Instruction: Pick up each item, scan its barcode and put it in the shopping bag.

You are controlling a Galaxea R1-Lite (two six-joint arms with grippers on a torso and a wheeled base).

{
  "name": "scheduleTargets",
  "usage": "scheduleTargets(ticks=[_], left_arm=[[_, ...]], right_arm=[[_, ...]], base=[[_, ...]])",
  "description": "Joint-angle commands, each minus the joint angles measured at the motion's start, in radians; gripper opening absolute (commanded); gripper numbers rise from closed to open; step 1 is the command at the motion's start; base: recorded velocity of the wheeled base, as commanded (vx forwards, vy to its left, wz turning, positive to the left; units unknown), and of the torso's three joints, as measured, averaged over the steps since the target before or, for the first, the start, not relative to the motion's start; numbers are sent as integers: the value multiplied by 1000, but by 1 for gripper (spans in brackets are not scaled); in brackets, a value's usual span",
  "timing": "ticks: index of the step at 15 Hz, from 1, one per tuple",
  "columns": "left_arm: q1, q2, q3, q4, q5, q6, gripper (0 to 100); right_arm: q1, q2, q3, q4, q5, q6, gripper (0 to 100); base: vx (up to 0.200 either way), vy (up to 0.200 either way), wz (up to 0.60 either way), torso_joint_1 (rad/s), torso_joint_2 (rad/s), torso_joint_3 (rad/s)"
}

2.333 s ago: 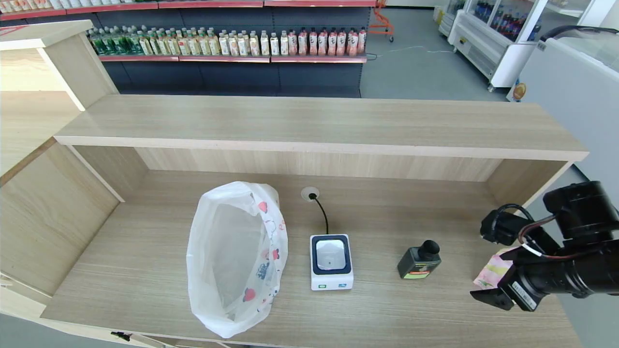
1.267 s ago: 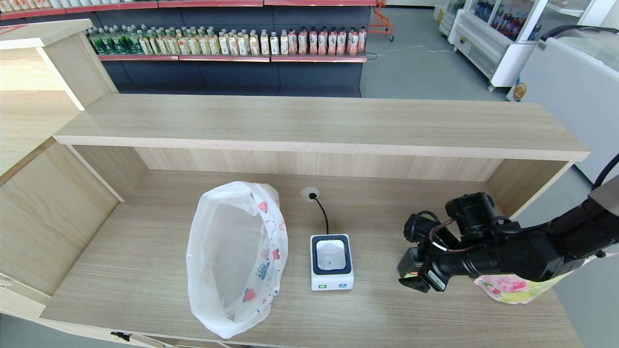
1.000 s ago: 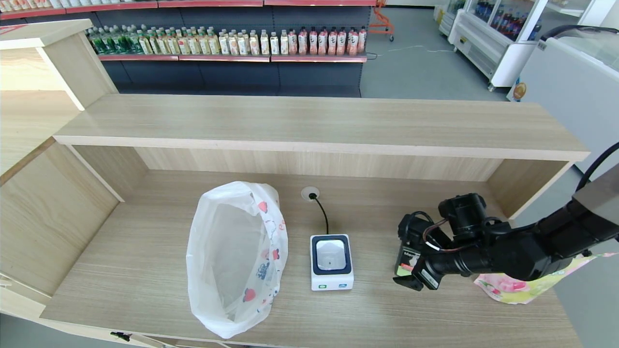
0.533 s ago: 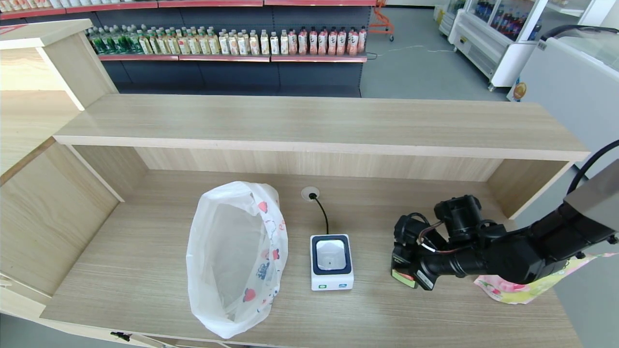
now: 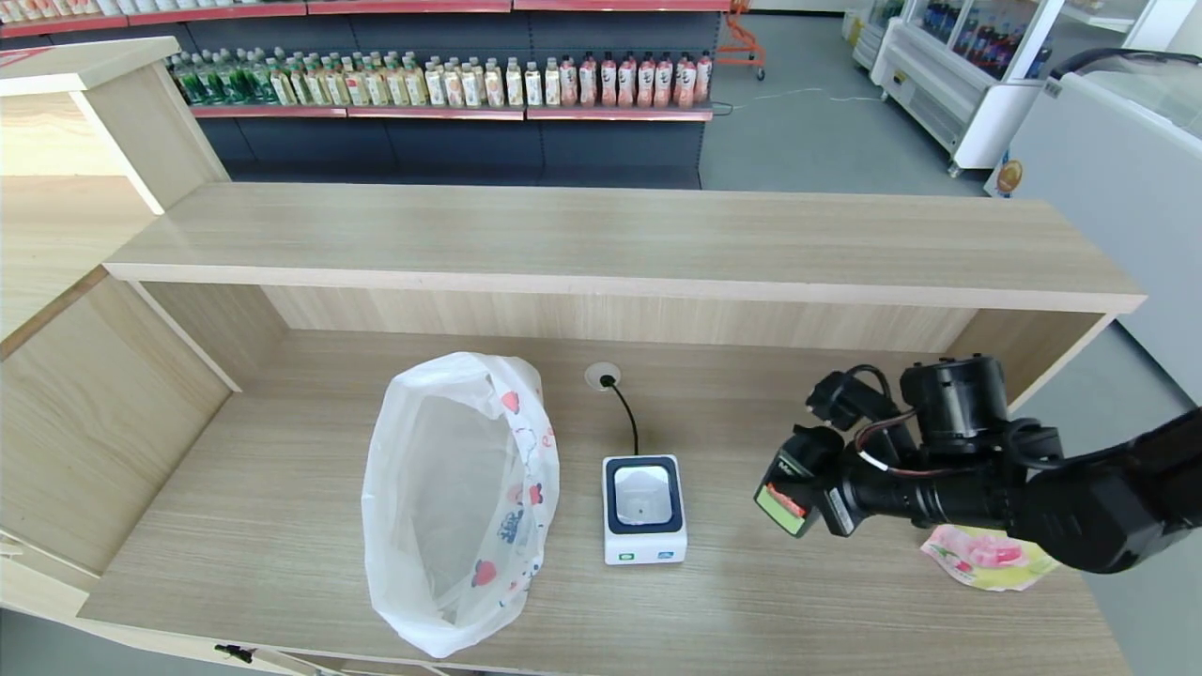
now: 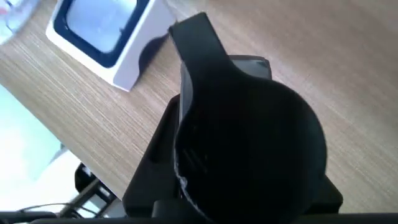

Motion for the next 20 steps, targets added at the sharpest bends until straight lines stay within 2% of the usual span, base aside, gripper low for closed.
scheduleTargets(ticks=[1, 2, 3, 4, 5, 6, 7, 8, 10, 11, 12, 14, 16, 19, 20], left_arm=[[0, 0, 0, 0, 0, 0, 100], [0, 0, 0, 0, 0, 0, 100], [0, 0, 0, 0, 0, 0, 100], [0, 0, 0, 0, 0, 0, 100], [0, 0, 0, 0, 0, 0, 100], [0, 0, 0, 0, 0, -1, 100], [0, 0, 0, 0, 0, 0, 100], [0, 0, 2, 0, 0, 0, 100], [0, 0, 0, 0, 0, 0, 100], [0, 0, 0, 0, 0, 0, 100], [0, 0, 0, 0, 0, 0, 100], [0, 0, 0, 0, 0, 0, 100], [0, 0, 0, 0, 0, 0, 100], [0, 0, 0, 0, 0, 0, 100], [0, 0, 0, 0, 0, 0, 100]], right_arm=[[-5, -248, 48, 2, 20, 83, 0], [-2, -316, 74, 13, 20, 43, 0], [-5, -431, 128, 59, 14, -127, 0], [-8, -465, 146, 65, 14, -190, 0], [-48, -564, 197, 73, 24, -377, 0], [-64, -601, 215, 77, 37, -445, 0], [-81, -638, 226, 102, 75, -488, 0], [-99, -689, 230, 176, 164, -604, 0], [-143, -696, 244, 254, 281, -935, 0], [-170, -702, 249, 352, 336, -1136, 0], [-180, -718, 233, 465, 363, -1357, 0], [-177, -729, 223, 600, 371, -1684, 0], [-176, -722, 220, 689, 391, -1916, 0], [-171, -633, 189, 692, 455, -2279, 0], [-163, -590, 163, 691, 485, -2347, 0]], base=[[0, 0, 0, 0, 0, 0], [0, 0, 0, 0, 0, 0], [0, 0, 0, 0, 0, 0], [0, 0, 0, 0, 0, 0], [0, 0, 0, 0, 0, 0], [0, 0, 0, 0, 0, 0], [0, 0, 0, 0, 0, 0], [0, 0, 0, 0, 0, 0], [0, 0, 0, 0, 0, 0], [0, 0, 0, 0, 0, 0], [0, 0, 0, 0, 0, 0], [0, 0, 0, 0, 0, 0], [0, 0, 0, 0, 0, 0], [0, 0, 0, 0, 0, 0], [0, 0, 0, 0, 0, 0]])
